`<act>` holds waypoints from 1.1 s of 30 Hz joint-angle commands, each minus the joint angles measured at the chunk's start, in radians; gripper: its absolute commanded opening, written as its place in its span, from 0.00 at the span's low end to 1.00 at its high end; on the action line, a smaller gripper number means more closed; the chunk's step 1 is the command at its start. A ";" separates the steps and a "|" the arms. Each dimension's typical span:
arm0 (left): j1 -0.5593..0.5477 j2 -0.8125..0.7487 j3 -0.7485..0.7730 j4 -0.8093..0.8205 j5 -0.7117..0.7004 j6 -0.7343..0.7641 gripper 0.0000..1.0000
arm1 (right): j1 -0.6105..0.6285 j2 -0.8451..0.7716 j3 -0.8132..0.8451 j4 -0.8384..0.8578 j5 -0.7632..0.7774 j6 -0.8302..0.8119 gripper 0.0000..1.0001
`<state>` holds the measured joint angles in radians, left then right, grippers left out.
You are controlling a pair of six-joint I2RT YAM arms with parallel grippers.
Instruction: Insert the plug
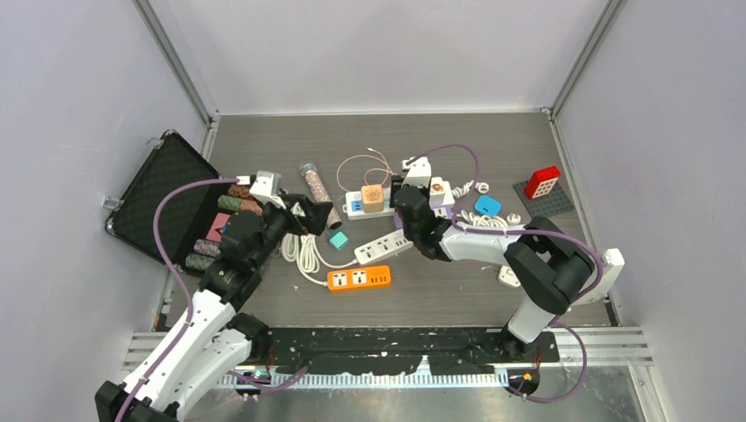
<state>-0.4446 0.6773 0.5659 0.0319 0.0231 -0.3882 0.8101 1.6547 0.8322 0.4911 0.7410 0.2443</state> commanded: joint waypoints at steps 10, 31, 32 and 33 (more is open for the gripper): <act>0.003 -0.005 0.020 0.011 -0.014 -0.009 1.00 | 0.011 0.147 -0.027 -0.312 -0.049 0.067 0.05; 0.003 -0.021 0.025 -0.022 -0.014 -0.027 1.00 | 0.007 0.120 0.116 -0.480 -0.051 0.058 0.30; 0.003 -0.020 0.028 -0.027 -0.044 -0.029 0.99 | 0.006 0.098 0.151 -0.523 -0.061 0.059 0.48; 0.003 -0.019 0.031 -0.028 -0.054 -0.031 1.00 | 0.005 0.087 0.229 -0.619 -0.055 0.064 0.56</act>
<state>-0.4446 0.6567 0.5659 0.0093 0.0151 -0.4084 0.8162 1.7237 0.9691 0.3119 0.7963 0.2691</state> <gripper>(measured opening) 0.994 0.519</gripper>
